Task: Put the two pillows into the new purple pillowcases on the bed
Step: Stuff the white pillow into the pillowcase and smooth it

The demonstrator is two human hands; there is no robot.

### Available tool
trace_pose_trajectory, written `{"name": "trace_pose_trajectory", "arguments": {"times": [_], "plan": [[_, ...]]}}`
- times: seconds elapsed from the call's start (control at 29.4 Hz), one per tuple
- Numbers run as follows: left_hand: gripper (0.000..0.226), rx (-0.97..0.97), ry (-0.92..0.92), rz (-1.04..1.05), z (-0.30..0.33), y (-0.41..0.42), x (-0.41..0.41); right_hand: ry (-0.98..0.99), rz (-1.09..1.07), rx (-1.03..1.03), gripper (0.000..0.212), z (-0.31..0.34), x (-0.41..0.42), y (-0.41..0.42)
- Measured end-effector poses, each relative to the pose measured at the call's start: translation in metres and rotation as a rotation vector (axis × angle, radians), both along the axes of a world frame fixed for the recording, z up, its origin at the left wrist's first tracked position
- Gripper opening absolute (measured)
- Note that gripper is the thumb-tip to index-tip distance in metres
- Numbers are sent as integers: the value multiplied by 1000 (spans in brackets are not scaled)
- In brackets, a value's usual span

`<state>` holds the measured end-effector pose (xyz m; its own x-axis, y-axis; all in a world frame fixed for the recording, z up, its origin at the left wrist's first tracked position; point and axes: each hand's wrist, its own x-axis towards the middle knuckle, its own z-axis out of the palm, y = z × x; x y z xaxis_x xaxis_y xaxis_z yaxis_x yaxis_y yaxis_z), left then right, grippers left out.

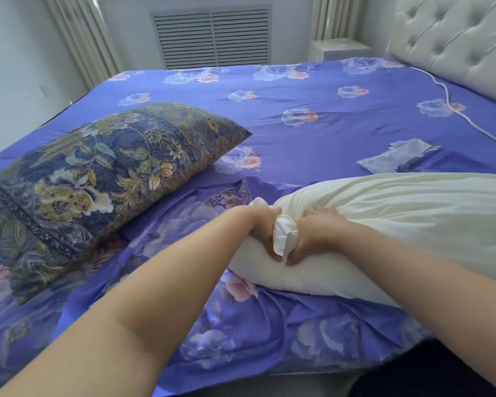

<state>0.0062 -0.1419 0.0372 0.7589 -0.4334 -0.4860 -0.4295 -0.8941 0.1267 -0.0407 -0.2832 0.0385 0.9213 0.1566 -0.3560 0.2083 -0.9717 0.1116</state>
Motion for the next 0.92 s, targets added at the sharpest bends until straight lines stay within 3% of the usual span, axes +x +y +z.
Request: {"name": "trace_pose_trajectory", "arguments": {"times": [0.1, 0.17, 0.31, 0.44, 0.54, 0.61, 0.68, 0.71, 0.82, 0.92], "plan": [[92, -104, -7, 103, -7, 6, -5, -116, 64, -100, 122, -6, 7, 0], [82, -128, -152, 38, -12, 13, -15, -133, 80, -68, 132, -7, 12, -3], [70, -206, -470, -49, -35, 20, -35, -203, 220, -65, 88, -10, 20, -8], [54, -291, -716, -37, -59, 24, -56, -155, 350, -11, 88, -11, 17, -7], [46, -529, -868, 43, -62, 30, -80, -155, 344, 79, 48, -10, 8, -5], [41, -913, -808, 272, -59, 40, -88, -184, 302, 201, 34, -4, -2, -16], [30, -1364, -754, 715, -51, 55, -88, -265, 241, 343, 34, 8, -12, -31], [21, -1437, -675, 889, -52, 62, -83, -317, 233, 396, 36, 19, -14, -37], [8, -1125, -254, 992, -74, 72, -64, -510, 101, 520, 50, 66, 1, -43], [31, -765, -101, 861, -94, 63, -58, -550, -27, 536, 49, 62, 14, -35]]}}
